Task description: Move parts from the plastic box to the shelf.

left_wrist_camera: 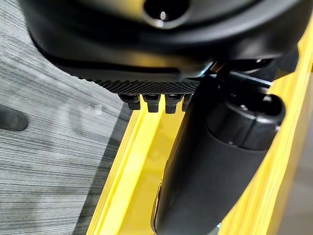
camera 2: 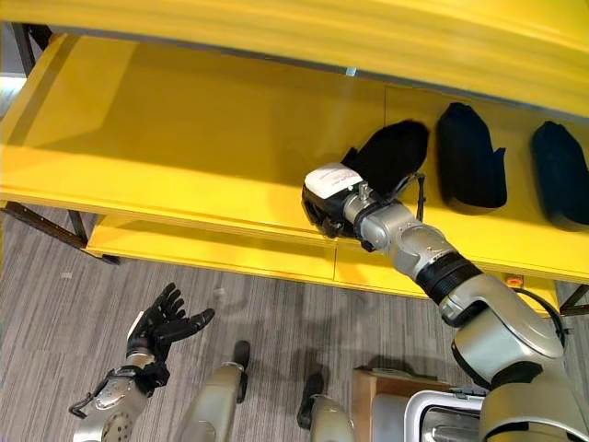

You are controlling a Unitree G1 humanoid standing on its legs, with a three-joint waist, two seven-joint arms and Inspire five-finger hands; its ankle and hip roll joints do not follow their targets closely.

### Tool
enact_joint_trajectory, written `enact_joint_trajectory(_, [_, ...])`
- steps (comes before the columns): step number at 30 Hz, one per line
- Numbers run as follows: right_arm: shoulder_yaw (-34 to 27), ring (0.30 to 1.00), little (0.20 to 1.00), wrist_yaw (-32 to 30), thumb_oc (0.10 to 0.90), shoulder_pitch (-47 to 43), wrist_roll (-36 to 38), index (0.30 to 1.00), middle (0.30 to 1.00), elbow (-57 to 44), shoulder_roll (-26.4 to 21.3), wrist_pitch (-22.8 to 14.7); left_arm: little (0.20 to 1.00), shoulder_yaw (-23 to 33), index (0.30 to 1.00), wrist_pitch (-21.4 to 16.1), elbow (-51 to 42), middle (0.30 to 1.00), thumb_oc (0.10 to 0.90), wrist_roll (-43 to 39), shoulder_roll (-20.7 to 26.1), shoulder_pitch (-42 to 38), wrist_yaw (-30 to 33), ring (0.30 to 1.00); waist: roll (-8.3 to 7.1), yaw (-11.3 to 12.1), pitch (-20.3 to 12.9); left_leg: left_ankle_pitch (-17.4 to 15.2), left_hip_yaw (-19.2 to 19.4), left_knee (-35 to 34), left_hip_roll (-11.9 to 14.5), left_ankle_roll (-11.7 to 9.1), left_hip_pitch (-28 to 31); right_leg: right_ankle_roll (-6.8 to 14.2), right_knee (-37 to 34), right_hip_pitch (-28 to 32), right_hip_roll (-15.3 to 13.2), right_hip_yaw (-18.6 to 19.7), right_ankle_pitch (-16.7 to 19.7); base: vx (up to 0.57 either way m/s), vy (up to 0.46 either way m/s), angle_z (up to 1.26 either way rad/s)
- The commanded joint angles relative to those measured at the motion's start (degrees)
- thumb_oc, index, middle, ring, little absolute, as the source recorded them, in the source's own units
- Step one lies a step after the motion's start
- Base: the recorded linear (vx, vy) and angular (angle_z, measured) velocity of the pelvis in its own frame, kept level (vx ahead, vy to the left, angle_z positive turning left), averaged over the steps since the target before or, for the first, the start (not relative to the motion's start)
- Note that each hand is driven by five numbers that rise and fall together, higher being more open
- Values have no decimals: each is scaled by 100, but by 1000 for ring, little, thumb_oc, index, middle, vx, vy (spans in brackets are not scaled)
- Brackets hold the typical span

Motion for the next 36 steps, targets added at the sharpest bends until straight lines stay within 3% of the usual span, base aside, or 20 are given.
enact_joint_trajectory(1, [226, 300, 300, -46, 400, -426, -233, 300, 300, 72, -31, -49, 1000, -106, 1000, -513, -495, 1000, 900, -151, 213, -59, -106, 1000, -44, 142, -201, -470, -392, 581, 471, -350, -149, 209, 656, -202, -570, -74, -97, -10, -13, -4])
enact_joint_trajectory(8, [480, 300, 300, -10, 400, -756, -345, 300, 300, -74, -10, -144, 1000, -114, 1000, -516, -470, 1000, 900, -200, 239, -93, -125, 1000, -36, 192, -210, -684, -483, 920, 449, -304, -254, 171, 990, -291, -608, -77, -278, 2, -5, 2])
enact_joint_trajectory(19, [865, 300, 300, 53, 400, -1386, -275, 300, 300, -374, -136, -316, 1000, -125, 1000, -525, -431, 1000, 900, -280, 370, -100, -188, 1000, -109, 334, -237, -655, -585, 908, 356, -287, -342, 165, 986, -256, -642, -179, -301, 4, -9, 8])
enact_joint_trajectory(36, [1518, 300, 300, -4, 400, -2508, -30, 300, 300, -722, -821, -535, 1000, -103, 1000, -523, -481, 1000, 900, -330, 543, -63, -303, 1000, -112, 399, -263, -665, -673, 1019, 346, -290, -470, 131, 1135, -343, -630, -213, -388, 4, -4, 1])
